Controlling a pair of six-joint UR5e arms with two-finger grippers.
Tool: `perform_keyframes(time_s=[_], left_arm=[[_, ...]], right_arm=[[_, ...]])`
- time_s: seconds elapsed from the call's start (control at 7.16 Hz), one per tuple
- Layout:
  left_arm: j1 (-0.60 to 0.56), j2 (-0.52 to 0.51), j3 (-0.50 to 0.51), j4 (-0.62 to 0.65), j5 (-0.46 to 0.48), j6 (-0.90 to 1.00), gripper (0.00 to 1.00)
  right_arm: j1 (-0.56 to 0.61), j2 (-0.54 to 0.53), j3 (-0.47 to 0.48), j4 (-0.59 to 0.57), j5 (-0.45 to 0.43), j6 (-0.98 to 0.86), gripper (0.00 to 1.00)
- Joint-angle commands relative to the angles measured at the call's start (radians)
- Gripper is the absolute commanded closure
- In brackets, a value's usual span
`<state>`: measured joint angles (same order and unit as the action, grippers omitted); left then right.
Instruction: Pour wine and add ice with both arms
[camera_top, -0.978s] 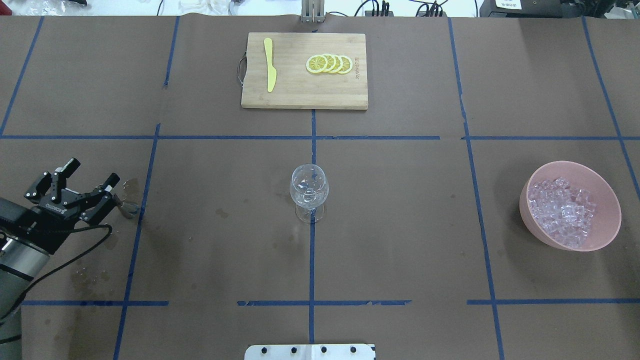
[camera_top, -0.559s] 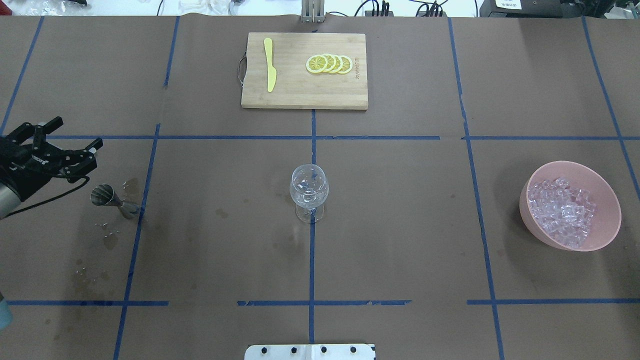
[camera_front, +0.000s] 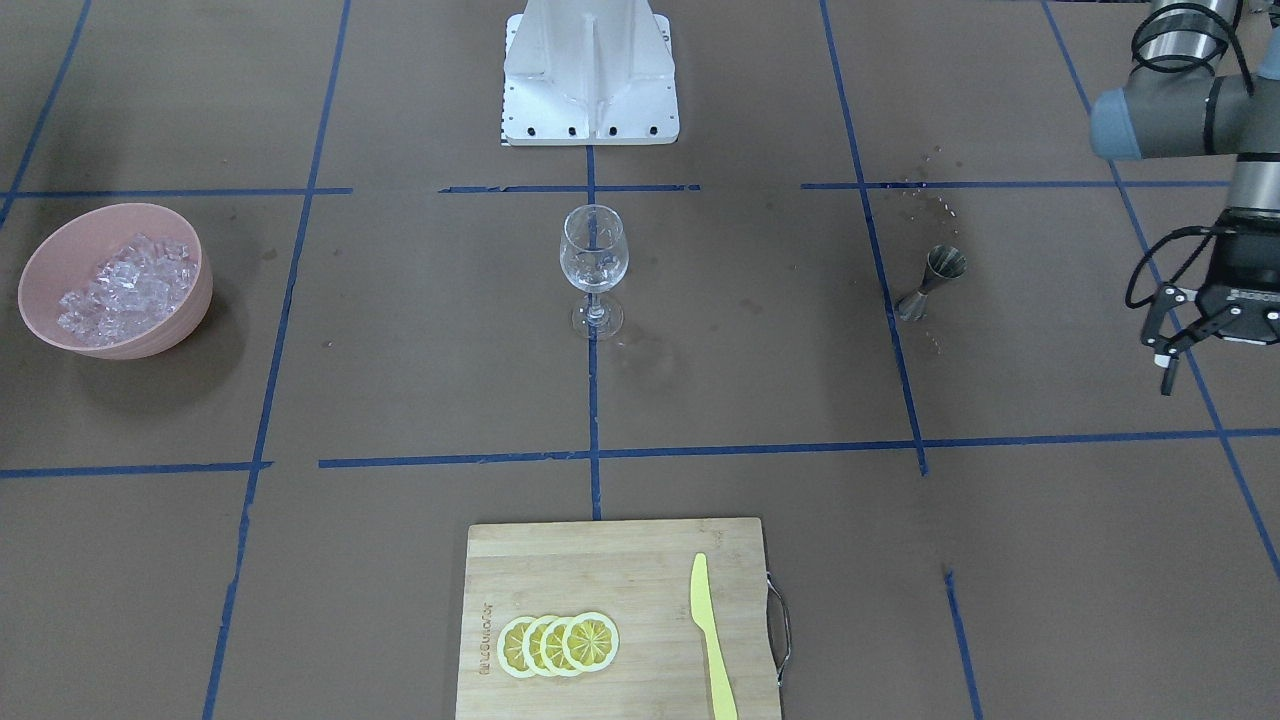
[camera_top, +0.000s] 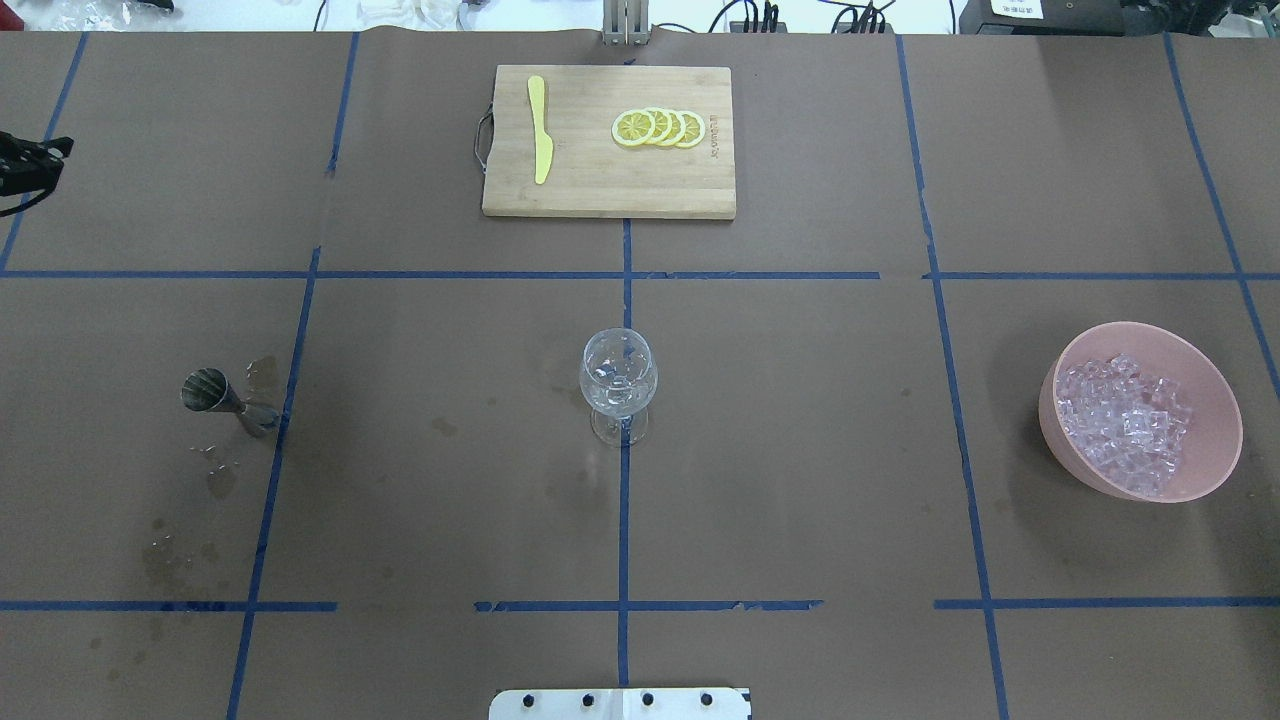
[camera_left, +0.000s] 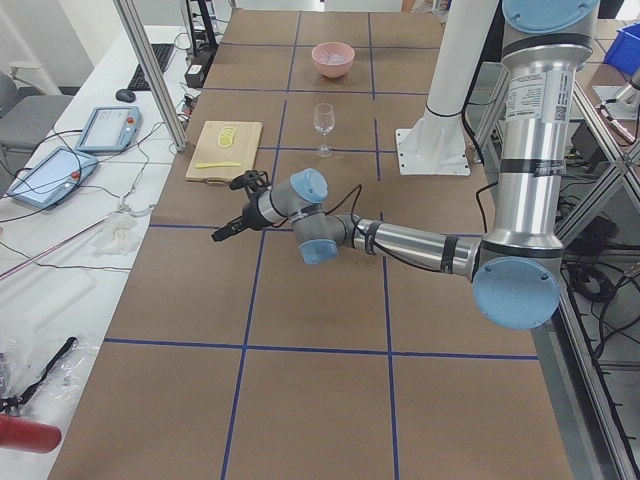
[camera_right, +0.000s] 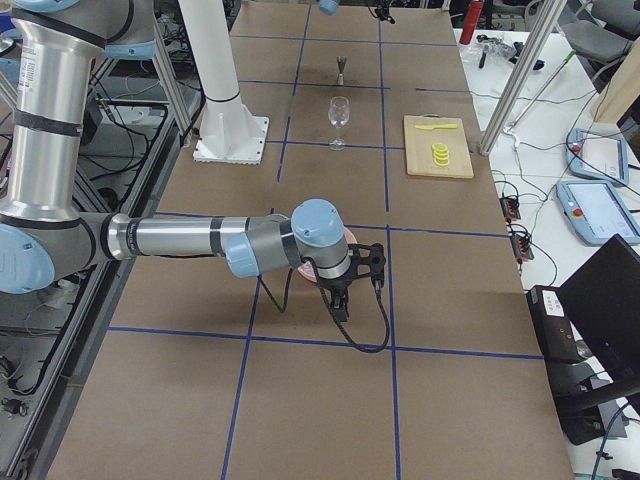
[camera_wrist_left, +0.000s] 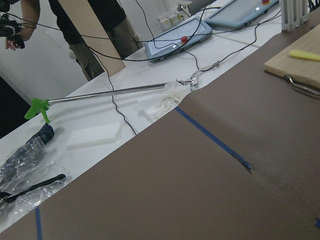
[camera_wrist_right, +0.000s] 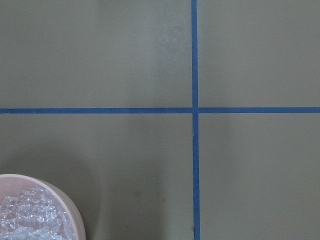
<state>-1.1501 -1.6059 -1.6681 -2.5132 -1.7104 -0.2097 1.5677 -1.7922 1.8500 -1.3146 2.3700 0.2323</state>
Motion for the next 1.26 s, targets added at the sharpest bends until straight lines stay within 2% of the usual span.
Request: perform_keyframes(time_s=[0.0, 0.14, 0.28, 0.42, 0.56, 0.7, 0.84, 0.98, 1.12], left_arm=[[-0.103, -0.002, 0.004, 0.245, -0.195, 0.032, 0.0], [-0.181, -0.021, 0.004, 0.53, -0.38, 0.032, 0.0], [-0.204, -0.066, -0.004, 0.808, -0.431, 0.035, 0.0], [-0.261, -0.071, 0.001, 0.902, -0.446, 0.17, 0.0], [-0.311, -0.057, 0.01, 0.974, -0.516, 0.296, 0.0], [-0.379, -0.014, 0.008, 1.017, -0.599, 0.334, 0.0], [-0.423, 0.071, -0.007, 0.967, -0.694, 0.384, 0.0], [-0.454, 0.145, -0.034, 0.879, -0.715, 0.465, 0.0], [-0.453, 0.15, -0.035, 0.846, -0.712, 0.46, 0.0]], right_arm=[[0.0, -0.003, 0.0, -0.002, 0.0, -0.001, 0.0], [0.0, -0.003, 0.0, -0.002, 0.0, -0.001, 0.0], [0.0, -0.003, -0.002, -0.002, 0.0, -0.002, 0.0], [0.0, -0.003, 0.0, -0.002, 0.0, -0.001, 0.0], [0.0, -0.003, -0.002, -0.002, 0.0, -0.002, 0.0], [0.0, -0.003, 0.0, 0.0, 0.002, -0.001, 0.0], [0.0, 0.002, 0.008, 0.003, 0.003, -0.008, 0.0], [-0.009, 0.005, 0.041, -0.001, 0.006, -0.005, 0.0], [-0.058, 0.005, 0.095, -0.003, 0.006, 0.013, 0.0]])
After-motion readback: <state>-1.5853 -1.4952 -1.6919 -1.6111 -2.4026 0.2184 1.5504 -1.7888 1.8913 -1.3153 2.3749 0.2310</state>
